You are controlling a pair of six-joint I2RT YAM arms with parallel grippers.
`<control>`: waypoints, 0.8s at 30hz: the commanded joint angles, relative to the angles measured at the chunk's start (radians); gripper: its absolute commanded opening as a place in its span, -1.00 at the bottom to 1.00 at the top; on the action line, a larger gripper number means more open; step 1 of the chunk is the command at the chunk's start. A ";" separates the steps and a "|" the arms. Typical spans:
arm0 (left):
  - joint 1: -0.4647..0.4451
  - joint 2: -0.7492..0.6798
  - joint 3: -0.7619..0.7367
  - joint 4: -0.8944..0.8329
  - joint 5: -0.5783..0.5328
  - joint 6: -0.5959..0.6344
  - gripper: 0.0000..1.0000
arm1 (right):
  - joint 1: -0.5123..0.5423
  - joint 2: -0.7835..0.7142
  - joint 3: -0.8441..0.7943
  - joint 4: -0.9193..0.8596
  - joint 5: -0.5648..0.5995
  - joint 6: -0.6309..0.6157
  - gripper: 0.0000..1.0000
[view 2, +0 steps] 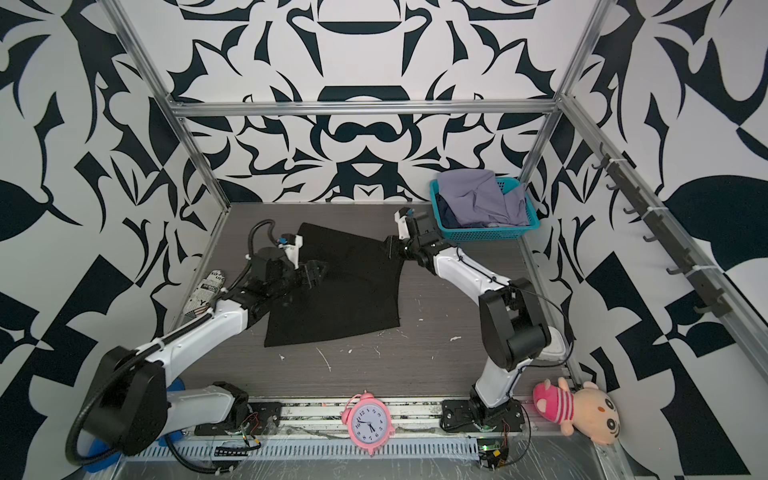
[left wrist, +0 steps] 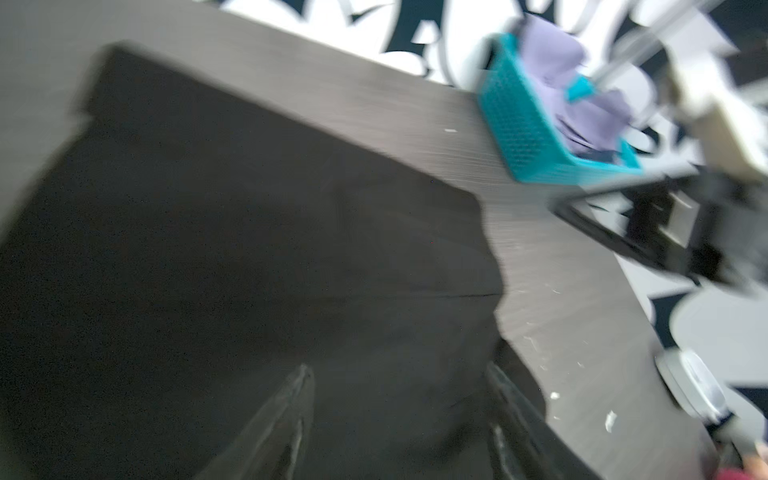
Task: Fold and stack the skirts
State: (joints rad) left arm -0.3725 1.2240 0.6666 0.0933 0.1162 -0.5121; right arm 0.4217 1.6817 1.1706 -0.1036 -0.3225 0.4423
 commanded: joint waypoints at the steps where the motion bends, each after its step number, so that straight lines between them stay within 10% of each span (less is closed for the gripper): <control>1: 0.090 -0.028 -0.059 -0.098 0.023 -0.116 0.37 | 0.006 0.002 -0.067 0.011 -0.032 0.024 -0.29; 14: 0.126 0.305 0.022 -0.015 0.059 -0.078 0.26 | -0.001 0.324 0.211 -0.178 0.353 0.003 -0.47; 24: 0.135 0.571 0.292 -0.045 0.040 0.016 0.27 | -0.080 0.515 0.467 -0.286 0.373 0.085 -0.50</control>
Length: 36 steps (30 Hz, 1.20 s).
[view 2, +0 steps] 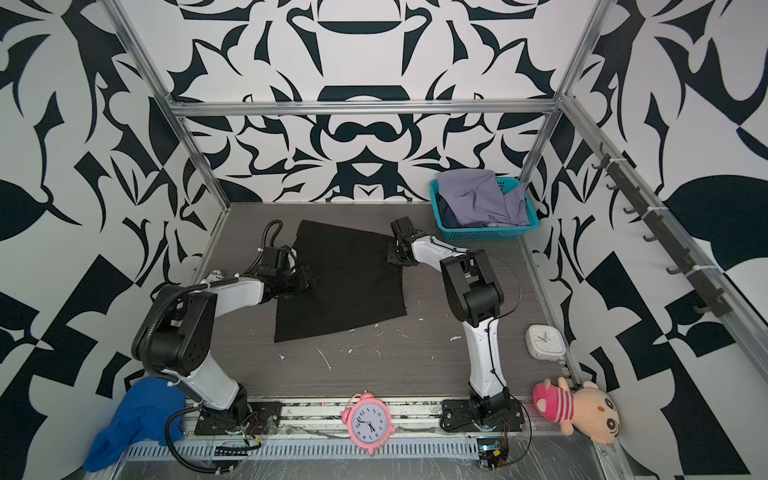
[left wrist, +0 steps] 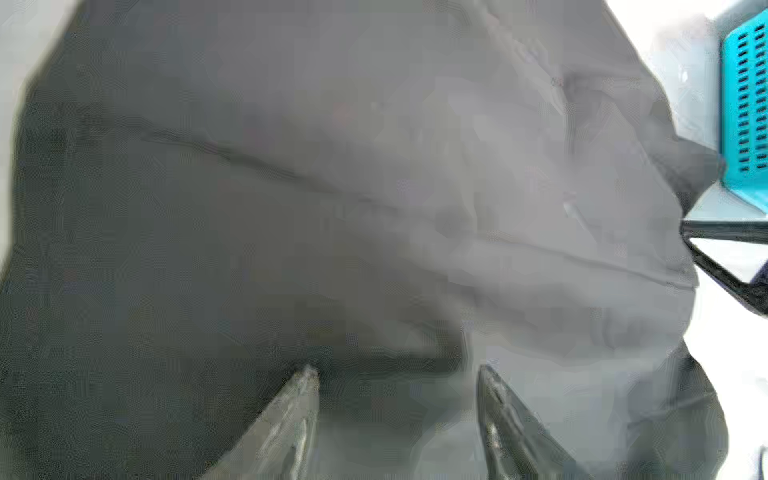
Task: Fold and stack the skirts
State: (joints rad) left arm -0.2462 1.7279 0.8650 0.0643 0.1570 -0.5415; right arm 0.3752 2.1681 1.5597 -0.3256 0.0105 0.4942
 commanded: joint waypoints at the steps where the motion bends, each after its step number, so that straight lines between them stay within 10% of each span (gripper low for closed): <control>1: 0.011 0.094 0.130 -0.021 0.000 0.055 0.28 | -0.042 0.046 0.108 -0.071 0.038 0.035 -0.50; 11: 0.036 0.159 0.348 -0.070 0.051 0.047 0.25 | -0.076 0.009 0.271 -0.134 -0.067 0.029 -0.38; 27: 0.018 -0.667 -0.259 -0.490 -0.114 -0.304 0.53 | -0.077 -0.745 -0.725 0.219 -0.342 0.115 0.06; 36: -0.003 -0.630 -0.402 -0.357 -0.039 -0.409 0.58 | -0.083 -0.711 -0.931 0.438 -0.391 0.267 0.08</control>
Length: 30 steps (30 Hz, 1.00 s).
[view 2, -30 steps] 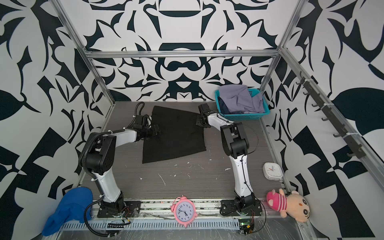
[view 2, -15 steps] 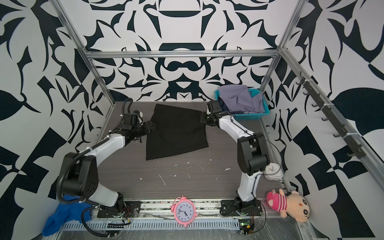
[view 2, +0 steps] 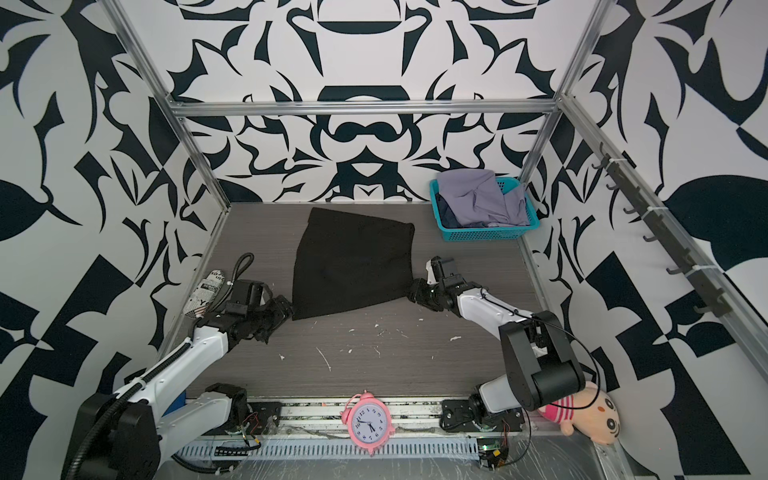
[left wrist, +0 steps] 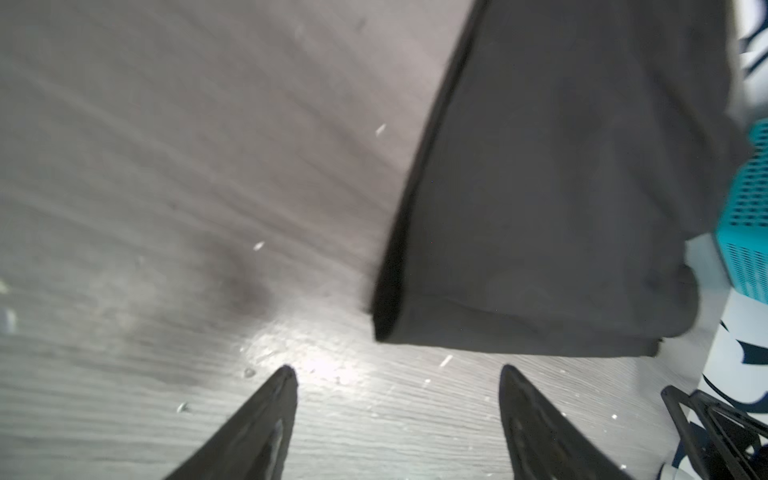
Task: Fold and stack the skirts
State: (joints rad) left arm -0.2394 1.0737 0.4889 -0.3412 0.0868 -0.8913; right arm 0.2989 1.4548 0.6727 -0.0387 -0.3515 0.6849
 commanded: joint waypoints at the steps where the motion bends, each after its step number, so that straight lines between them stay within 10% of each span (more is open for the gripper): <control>1: -0.014 0.035 -0.036 0.069 0.033 -0.064 0.58 | -0.011 0.009 -0.062 0.175 -0.030 0.094 0.09; 12: -0.049 0.218 -0.056 0.244 0.039 -0.082 0.29 | -0.027 0.077 -0.113 0.340 -0.051 0.150 0.08; 22: -0.058 0.273 -0.042 0.254 0.017 -0.075 -0.76 | -0.041 0.062 -0.136 0.339 -0.033 0.144 0.08; 30: -0.060 0.165 -0.031 0.176 -0.033 -0.048 -1.00 | -0.078 0.054 -0.155 0.351 -0.112 0.132 0.22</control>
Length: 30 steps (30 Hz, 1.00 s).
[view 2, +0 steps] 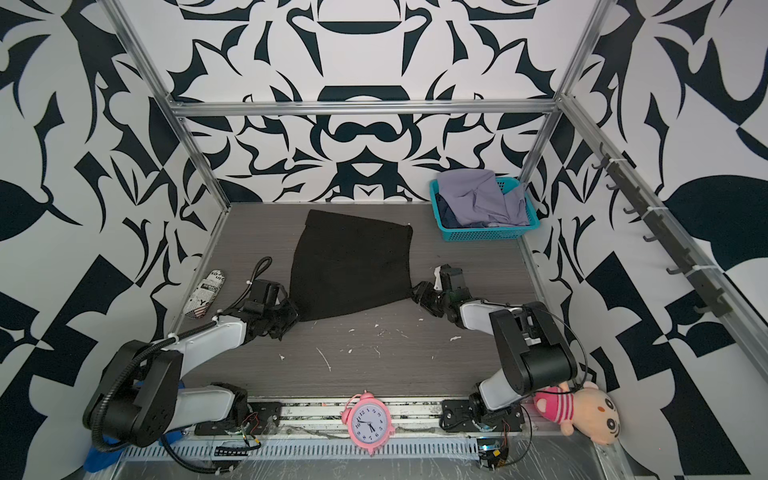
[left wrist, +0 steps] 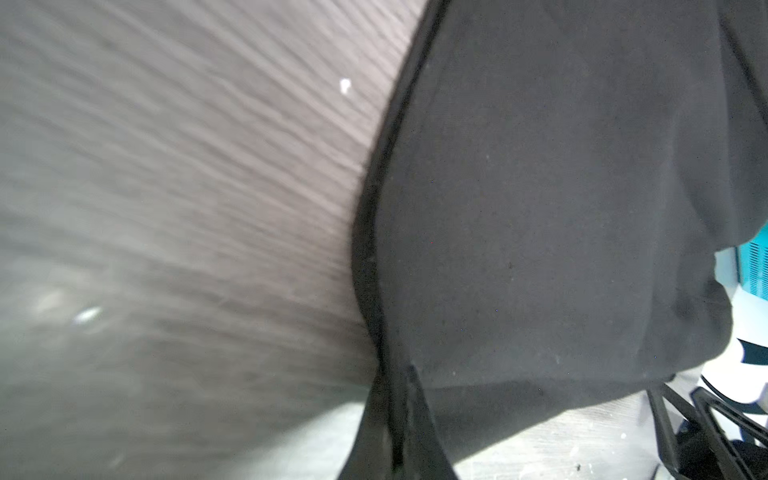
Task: Fold and stack the skirts
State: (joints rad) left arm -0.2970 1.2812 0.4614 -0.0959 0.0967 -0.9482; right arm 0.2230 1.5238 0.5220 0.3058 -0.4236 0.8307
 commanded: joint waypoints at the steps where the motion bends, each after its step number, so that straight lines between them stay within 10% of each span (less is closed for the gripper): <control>1: -0.002 -0.046 -0.004 -0.075 -0.048 0.011 -1.00 | -0.002 0.000 0.006 0.009 -0.069 -0.020 0.23; 9: -0.002 -0.063 0.011 -0.085 -0.049 0.038 -1.00 | 0.038 0.144 0.034 0.126 -0.134 0.040 0.07; 16: -0.001 -0.150 0.025 -0.140 -0.085 0.052 -1.00 | 0.044 0.204 0.024 0.293 -0.147 0.129 -0.85; 30: -0.001 -0.491 0.111 -0.413 -0.179 0.189 -1.00 | 0.047 -0.373 -0.108 -0.191 -0.076 0.087 -1.00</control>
State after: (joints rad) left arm -0.3027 0.8463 0.5430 -0.3908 -0.0189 -0.8047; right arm 0.2733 1.2667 0.4450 0.2771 -0.5533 0.9180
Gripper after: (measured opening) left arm 0.071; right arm 0.070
